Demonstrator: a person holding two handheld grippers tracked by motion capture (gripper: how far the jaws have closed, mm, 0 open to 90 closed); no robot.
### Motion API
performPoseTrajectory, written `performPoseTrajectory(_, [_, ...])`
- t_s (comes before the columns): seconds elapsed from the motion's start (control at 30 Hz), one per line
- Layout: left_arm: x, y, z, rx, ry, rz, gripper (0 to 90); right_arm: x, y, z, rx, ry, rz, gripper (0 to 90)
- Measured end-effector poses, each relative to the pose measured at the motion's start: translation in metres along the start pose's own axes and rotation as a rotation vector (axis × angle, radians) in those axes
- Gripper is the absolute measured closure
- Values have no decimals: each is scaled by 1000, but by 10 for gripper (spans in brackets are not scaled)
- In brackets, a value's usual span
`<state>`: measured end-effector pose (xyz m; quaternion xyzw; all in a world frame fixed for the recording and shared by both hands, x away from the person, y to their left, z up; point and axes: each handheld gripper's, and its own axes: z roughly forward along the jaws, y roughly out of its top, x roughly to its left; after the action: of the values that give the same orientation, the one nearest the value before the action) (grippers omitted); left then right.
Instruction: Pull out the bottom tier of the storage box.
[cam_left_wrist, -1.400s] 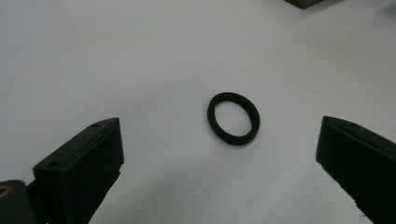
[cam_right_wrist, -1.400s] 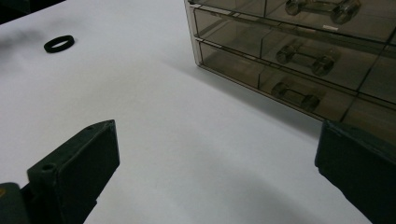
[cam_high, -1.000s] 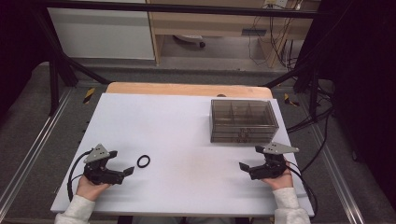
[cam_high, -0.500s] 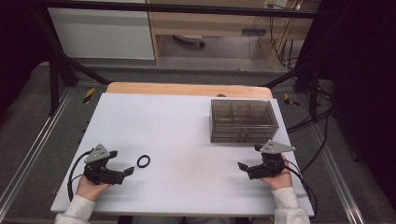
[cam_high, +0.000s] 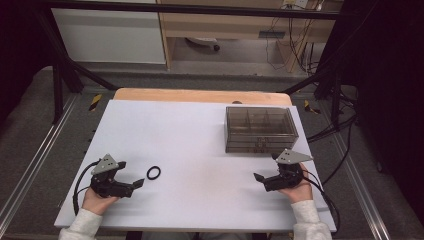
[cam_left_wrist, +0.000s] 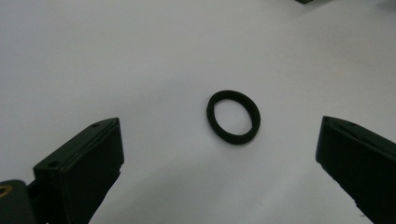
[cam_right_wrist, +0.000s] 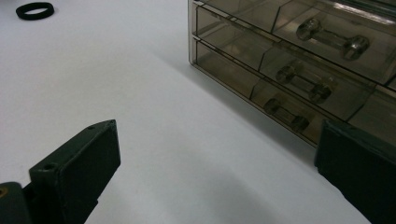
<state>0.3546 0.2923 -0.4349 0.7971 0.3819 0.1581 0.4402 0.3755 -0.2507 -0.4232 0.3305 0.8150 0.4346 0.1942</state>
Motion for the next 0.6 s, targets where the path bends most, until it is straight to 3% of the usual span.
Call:
performPoseTrajectory(0.5, [-1, 0, 1, 6, 0, 2, 9, 3, 8, 4, 35, -19, -69, 11])
performPoseTrajectory(0.6, [0, 0, 1, 6, 0, 2, 9, 5, 10, 5, 56, -28, -101, 11])
